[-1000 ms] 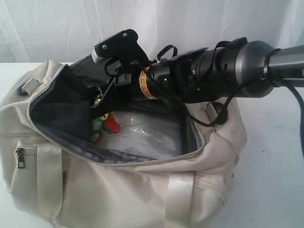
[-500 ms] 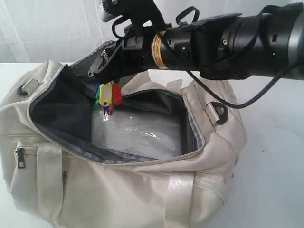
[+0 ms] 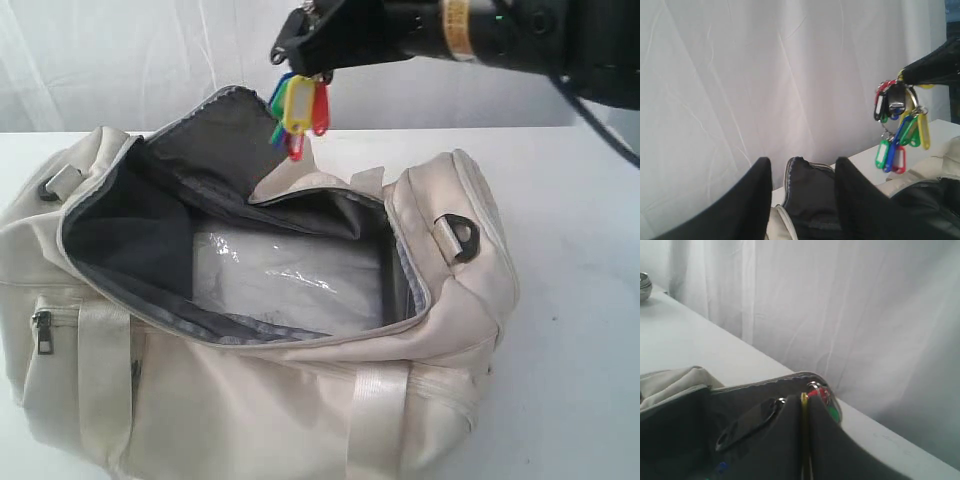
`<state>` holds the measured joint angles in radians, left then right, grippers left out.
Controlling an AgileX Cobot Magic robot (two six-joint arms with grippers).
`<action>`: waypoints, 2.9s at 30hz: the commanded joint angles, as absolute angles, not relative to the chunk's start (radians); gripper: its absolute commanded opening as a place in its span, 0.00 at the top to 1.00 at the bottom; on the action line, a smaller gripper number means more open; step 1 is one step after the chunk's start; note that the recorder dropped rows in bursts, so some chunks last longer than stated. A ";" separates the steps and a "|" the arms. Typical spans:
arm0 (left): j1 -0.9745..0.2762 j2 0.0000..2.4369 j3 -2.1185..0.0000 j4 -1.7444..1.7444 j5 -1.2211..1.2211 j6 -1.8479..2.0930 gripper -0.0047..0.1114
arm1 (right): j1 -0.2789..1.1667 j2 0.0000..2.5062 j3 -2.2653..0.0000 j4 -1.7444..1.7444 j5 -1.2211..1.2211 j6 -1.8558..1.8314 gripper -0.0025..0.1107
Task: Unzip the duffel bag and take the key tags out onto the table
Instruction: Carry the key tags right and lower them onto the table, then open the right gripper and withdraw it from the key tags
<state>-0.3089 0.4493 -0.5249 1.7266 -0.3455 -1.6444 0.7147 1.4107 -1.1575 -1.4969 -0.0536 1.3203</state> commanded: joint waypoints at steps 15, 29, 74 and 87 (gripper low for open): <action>-0.311 0.442 -0.519 1.744 -0.344 -1.653 0.57 | 0.584 0.986 -0.774 -1.455 0.419 1.320 0.98; -0.311 0.442 -0.519 1.744 -0.346 -1.653 0.57 | 0.567 1.032 -0.544 -1.440 0.468 1.332 0.98; -0.311 0.442 -0.519 1.744 -0.346 -1.653 0.57 | 0.567 1.398 -0.532 -1.709 0.526 1.817 0.65; -0.311 0.442 -0.519 1.744 -0.303 -1.653 0.57 | 0.567 1.139 -0.510 -1.700 0.513 1.865 0.59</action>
